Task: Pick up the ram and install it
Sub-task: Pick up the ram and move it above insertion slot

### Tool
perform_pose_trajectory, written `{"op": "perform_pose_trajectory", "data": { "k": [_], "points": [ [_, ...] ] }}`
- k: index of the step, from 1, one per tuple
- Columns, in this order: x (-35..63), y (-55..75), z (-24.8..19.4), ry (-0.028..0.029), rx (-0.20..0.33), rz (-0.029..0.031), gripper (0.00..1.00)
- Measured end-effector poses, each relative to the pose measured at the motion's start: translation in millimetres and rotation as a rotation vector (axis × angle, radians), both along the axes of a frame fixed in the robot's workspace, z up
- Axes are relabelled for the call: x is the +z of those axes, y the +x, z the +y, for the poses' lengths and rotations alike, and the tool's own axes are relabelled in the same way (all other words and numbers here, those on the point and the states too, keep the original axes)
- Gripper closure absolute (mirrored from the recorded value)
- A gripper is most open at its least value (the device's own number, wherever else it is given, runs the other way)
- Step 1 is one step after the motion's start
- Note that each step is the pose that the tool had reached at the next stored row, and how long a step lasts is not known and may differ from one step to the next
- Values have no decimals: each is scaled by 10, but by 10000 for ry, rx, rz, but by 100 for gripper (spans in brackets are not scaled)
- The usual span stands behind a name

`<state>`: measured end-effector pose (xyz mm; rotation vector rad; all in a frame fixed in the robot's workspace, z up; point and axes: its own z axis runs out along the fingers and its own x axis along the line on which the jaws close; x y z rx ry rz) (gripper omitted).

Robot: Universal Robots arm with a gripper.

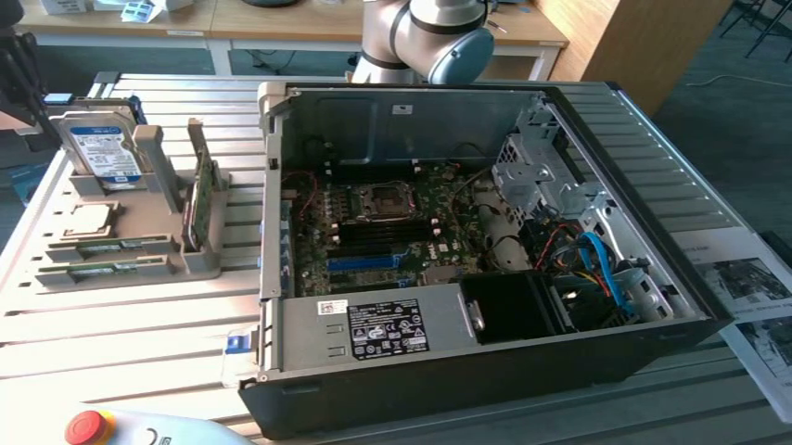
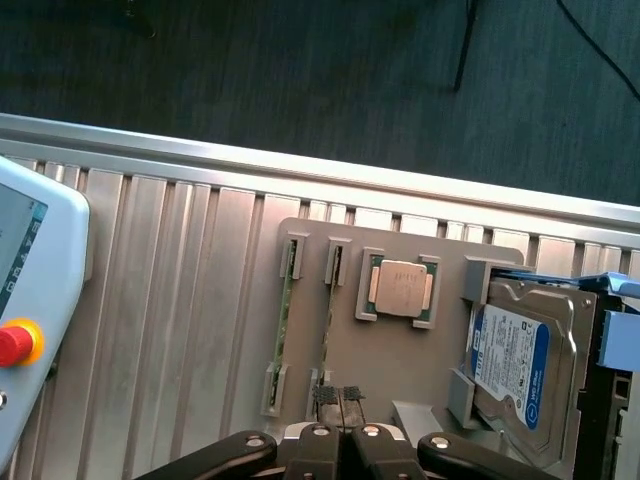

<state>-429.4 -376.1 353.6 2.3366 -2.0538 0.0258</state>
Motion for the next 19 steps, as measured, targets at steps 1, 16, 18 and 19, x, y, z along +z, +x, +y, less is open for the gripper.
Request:
{"op": "perform_pose_trajectory", "data": {
  "k": [1,16,18,19],
  "points": [
    [-4,0,0,0,-1,-2,90],
    [-13,0,1,0,-424,-4,90],
    [-14,0,0,0,-530,-4,90],
    [-14,0,0,0,-548,-3,90]
  ]
}}
